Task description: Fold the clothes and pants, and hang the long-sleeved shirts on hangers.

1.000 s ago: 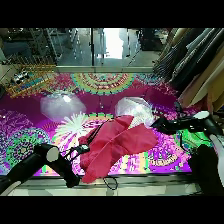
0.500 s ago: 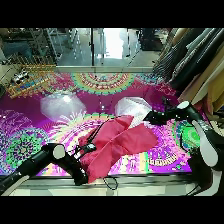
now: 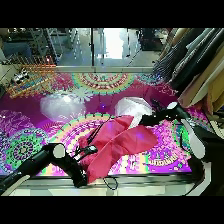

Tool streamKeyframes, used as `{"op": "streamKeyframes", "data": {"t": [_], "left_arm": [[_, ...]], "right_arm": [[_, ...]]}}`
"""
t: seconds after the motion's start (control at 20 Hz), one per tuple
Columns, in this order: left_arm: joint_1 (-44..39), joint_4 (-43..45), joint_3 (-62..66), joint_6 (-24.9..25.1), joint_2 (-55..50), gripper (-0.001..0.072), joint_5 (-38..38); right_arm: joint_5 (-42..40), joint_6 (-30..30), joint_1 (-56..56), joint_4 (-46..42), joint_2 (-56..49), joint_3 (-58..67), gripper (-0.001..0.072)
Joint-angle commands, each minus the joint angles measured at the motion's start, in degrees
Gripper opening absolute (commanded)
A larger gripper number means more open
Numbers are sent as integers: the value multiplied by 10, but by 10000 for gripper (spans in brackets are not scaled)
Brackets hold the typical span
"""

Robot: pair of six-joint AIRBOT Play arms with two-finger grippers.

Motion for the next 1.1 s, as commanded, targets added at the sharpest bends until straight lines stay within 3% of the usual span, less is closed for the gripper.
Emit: {"op": "streamKeyframes", "data": {"t": [0.0,0.05,0.2,0.35,0.55,0.65,0.75,0.95,1.05], "left_arm": [[0,-6,0,7,0,182,50],[0,-26,0,8,0,13,64],[0,-74,6,17,5,11,48],[22,-37,78,12,40,9,-45],[123,56,289,3,107,10,-174],[209,52,421,3,121,10,-210],[296,-2,550,3,127,10,-210],[447,-240,763,3,127,11,-191],[485,-325,821,3,129,10,-182]], "right_arm": [[-7,-16,8,-7,-5,3,77],[2,-15,7,-7,-1,6,17],[51,-15,7,-8,33,31,14],[72,-15,7,-12,118,65,14],[104,-15,7,-16,294,136,14],[98,-14,7,-20,396,175,14],[56,-12,7,-25,496,212,14],[-121,-13,7,-40,668,247,14],[-158,-13,7,-37,711,247,14]]}}
